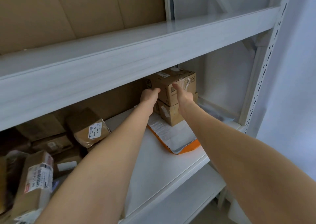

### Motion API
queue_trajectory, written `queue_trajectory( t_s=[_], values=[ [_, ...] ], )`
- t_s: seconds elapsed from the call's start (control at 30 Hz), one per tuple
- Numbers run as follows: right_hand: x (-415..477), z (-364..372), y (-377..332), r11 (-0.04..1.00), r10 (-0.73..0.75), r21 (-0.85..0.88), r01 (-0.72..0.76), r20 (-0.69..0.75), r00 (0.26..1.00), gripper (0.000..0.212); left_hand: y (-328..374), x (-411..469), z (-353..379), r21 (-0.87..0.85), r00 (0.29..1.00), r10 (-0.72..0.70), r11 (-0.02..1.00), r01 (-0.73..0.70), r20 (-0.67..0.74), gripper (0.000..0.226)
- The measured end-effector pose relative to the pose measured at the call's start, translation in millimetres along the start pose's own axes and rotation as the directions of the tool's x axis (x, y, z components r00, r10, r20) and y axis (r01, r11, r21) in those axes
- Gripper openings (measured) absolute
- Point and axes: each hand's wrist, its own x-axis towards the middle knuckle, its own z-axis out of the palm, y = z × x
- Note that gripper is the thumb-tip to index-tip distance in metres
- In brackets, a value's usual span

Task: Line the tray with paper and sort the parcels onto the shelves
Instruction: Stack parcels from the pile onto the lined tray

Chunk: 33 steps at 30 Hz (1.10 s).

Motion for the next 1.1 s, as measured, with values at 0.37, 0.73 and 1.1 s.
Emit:
queue_trajectory(
  t_s=[0.37, 0.73, 1.1],
  values=[
    [-99.7, 7.8, 29.2, 0.988, -0.077, -0.128, 0.091, 0.113, 0.991, 0.082, -42.9, -98.6, -77.6, 0.37, 0.971, 0.229, 0.91, -0.189, -0.065, 0.01],
    [-197.1, 38.5, 83.4, 0.99, -0.014, -0.128, 0.056, 0.306, 0.952, 0.079, -89.0, -176.7, -157.1, 0.426, 0.966, 0.154, 0.903, -0.053, -0.207, 0.039],
    [-232.3, 57.7, 109.8, 0.985, 0.033, -0.168, 0.023, 0.323, 0.946, 0.082, -111.5, -196.6, -222.6, 0.491, 0.962, 0.16, 0.871, -0.031, -0.223, 0.034]
  ],
)
